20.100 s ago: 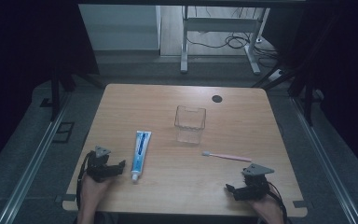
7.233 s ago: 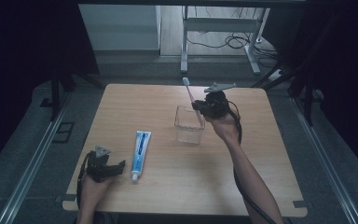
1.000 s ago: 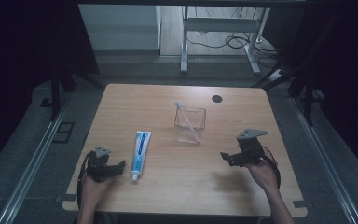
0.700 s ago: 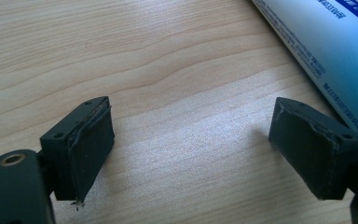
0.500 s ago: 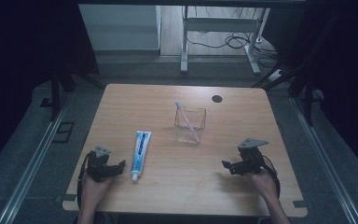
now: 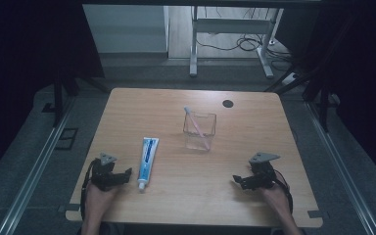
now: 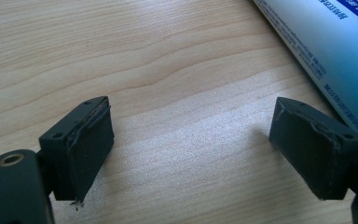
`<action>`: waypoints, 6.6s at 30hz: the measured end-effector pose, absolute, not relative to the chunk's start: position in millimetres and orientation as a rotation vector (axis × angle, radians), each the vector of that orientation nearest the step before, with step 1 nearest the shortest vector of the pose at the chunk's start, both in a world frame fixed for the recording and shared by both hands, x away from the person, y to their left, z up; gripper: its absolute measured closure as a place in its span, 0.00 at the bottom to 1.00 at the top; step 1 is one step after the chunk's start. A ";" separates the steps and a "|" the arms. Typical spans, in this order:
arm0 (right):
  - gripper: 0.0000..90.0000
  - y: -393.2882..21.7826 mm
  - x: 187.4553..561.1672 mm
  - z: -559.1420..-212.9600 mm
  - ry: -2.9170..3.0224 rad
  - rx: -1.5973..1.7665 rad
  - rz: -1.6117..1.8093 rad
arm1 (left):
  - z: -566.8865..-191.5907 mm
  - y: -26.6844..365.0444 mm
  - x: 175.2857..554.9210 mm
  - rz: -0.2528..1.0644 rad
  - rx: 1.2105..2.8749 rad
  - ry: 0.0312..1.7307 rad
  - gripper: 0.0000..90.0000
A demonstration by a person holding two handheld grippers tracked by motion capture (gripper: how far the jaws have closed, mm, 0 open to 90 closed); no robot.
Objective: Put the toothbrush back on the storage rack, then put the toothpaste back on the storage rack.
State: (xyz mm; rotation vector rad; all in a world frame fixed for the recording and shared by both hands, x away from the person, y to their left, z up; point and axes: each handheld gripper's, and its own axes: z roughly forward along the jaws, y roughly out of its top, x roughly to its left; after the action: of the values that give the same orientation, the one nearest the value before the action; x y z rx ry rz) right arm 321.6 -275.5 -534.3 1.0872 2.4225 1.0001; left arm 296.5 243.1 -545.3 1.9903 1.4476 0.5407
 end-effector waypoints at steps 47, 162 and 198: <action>0.00 -276.1 317.9 -543.8 2.401 1.111 0.981 | -516.5 221.9 297.5 0.539 2.008 1.331 0.50; 0.04 -277.1 317.3 -543.4 2.382 1.130 0.989 | -511.2 160.5 350.0 0.132 2.444 1.084 0.45; 0.04 -277.1 317.2 -543.3 2.382 1.131 0.988 | -505.9 162.4 351.2 0.116 2.361 1.102 0.82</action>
State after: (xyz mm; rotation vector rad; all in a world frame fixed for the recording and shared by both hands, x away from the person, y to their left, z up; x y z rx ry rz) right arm 317.2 -277.1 -543.3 1.1311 2.3821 0.9883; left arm 351.2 162.4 -505.9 2.3611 1.1019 0.1157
